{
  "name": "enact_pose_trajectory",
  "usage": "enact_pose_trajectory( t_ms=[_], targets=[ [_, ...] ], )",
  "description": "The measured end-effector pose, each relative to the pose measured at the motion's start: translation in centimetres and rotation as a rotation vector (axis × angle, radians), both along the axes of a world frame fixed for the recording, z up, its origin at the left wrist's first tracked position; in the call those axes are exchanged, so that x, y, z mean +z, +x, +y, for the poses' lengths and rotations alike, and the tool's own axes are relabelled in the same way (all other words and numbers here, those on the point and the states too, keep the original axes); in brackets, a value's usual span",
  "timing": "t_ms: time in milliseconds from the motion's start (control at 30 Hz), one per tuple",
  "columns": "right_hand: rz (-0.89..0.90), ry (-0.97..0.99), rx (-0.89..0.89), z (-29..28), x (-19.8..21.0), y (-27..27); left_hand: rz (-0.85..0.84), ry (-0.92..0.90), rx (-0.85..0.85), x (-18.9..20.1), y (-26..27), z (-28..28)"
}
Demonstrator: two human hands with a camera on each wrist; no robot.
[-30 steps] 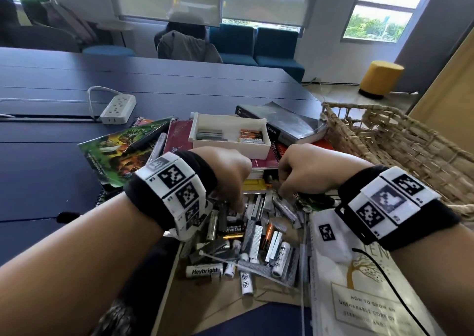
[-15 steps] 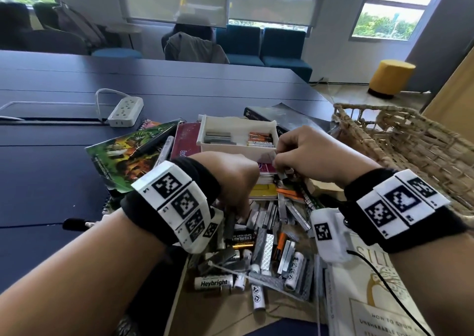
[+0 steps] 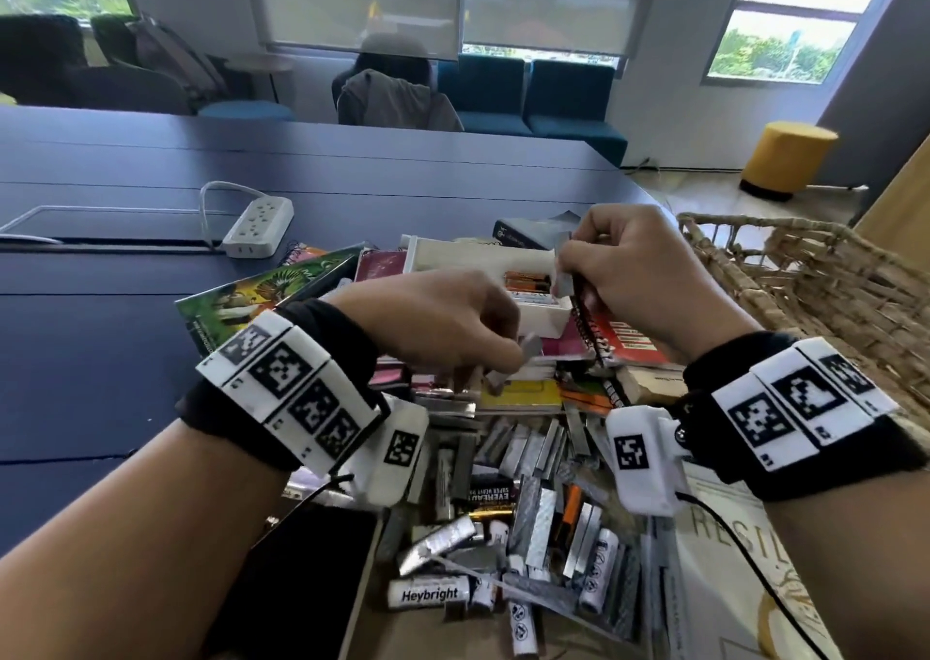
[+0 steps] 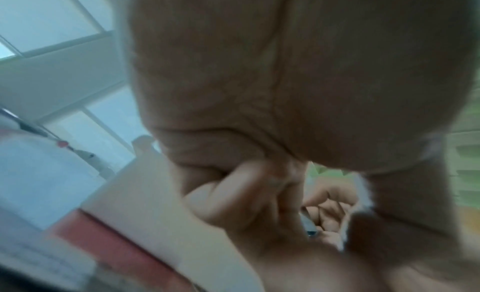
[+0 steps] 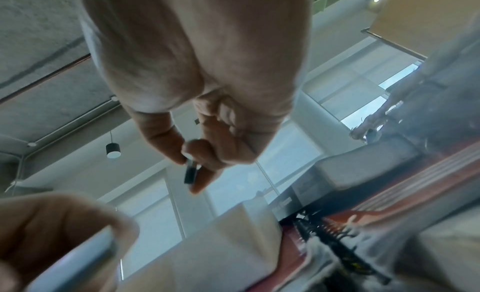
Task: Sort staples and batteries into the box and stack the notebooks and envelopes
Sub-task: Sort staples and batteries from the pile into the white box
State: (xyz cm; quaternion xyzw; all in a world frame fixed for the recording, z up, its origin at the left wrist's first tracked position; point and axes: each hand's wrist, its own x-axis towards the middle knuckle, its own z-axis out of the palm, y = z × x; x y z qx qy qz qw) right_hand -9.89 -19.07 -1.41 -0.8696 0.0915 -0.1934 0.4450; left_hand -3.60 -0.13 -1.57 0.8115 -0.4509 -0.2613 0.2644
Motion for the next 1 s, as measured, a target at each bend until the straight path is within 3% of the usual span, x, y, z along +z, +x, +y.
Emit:
enact_pose_trajectory(
  t_ms=[300,400,500,667,1000],
  targets=[
    [-0.113,0.270,0.061,1.1,0.1,3.2,-0.111,-0.681,0.371,-1.5,3.6,1.5],
    [-0.153,0.267,0.068,1.6,-0.7,4.4,-0.159,-0.773,0.501,-2.3,4.7,1.8],
    [-0.136,0.258,0.082,1.9,-2.1,4.9,-0.211,-0.729,0.582,-3.0,5.6,2.3],
    [-0.166,0.255,0.094,1.4,-2.7,5.3,-0.270,-0.554,0.545,-3.5,5.8,2.0],
    [-0.137,0.144,0.044,1.3,-3.4,5.7,-0.430,-0.373,0.509,-3.8,6.0,2.4]
  ],
)
